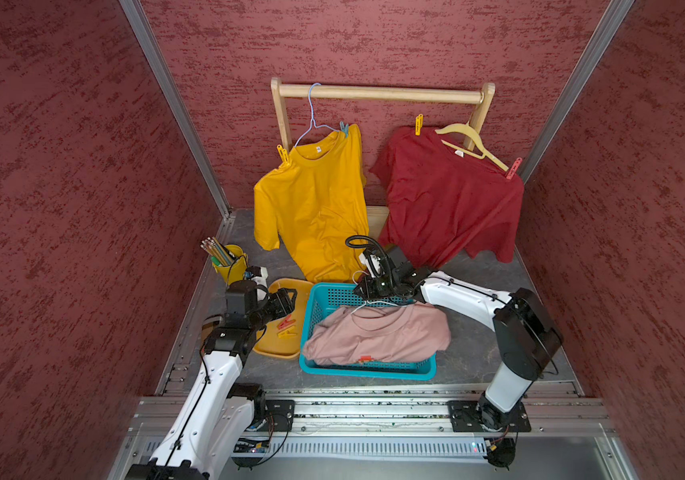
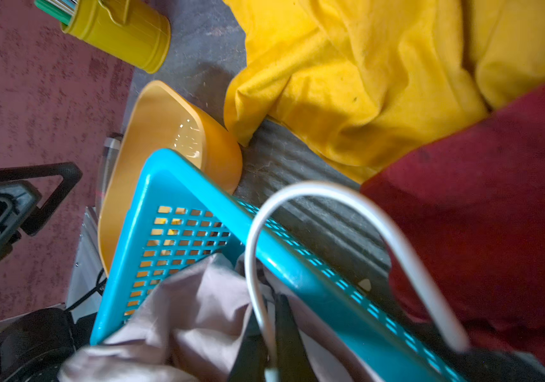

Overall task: Remove the clothespins securing t-shirts to the hanger
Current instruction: Pick up the hanger from the basket.

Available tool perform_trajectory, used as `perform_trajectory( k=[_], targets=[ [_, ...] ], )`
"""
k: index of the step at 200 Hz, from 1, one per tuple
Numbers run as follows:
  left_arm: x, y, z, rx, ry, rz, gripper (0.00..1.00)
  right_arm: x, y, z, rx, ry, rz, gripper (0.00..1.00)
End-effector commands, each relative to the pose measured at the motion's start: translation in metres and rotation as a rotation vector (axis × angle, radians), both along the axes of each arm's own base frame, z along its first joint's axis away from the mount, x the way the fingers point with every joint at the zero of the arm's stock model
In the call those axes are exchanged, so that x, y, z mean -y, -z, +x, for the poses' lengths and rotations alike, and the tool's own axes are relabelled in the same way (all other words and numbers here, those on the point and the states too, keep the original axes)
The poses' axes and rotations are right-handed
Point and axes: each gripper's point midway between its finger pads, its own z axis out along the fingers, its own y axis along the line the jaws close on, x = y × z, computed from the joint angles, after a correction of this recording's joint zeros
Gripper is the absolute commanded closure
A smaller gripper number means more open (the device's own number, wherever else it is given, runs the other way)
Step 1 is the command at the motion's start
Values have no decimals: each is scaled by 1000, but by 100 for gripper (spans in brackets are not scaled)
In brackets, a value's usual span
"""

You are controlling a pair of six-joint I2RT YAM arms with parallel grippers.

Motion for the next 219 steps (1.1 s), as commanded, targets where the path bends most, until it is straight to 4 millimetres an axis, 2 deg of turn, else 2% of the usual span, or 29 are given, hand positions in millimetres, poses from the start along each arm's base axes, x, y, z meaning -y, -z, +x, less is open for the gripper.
perform_trajectory(
  k=[1,27,29,34,52,67,93,109,131,148,171,180,193,219],
  targets=[
    [14,-49,0,170,112,7,34,9,-52,9,196,9,16,100],
    [33,-87,-6,325,238,-5,34,22,-102,5,351,31,70,100],
    [35,-91,-8,340,255,-10,34,23,-103,6,356,34,71,100],
    [42,-99,-11,378,301,-18,35,26,-122,2,400,39,104,100],
    [69,-128,-24,522,473,-26,36,34,-161,-5,508,48,175,100],
    [96,-144,-38,648,615,67,36,40,-193,-13,599,44,223,100],
    [141,-145,-61,764,806,300,31,47,-231,-23,720,26,251,100],
    [160,-138,-62,736,878,406,30,50,-245,-26,764,15,250,100],
    [176,-129,-51,681,898,517,30,46,-255,-32,789,-30,244,100],
    [188,-125,-49,671,934,536,31,46,-261,-34,804,-40,243,100],
    [194,-117,-41,654,934,554,33,47,-272,-38,829,-46,266,100],
    [194,-114,-38,647,927,563,36,48,-277,-41,841,-48,278,100],
    [194,-111,-35,636,923,573,47,49,-282,-45,859,-57,293,100],
    [195,-117,-45,666,964,544,89,51,-285,-56,889,-101,303,100]
  ],
)
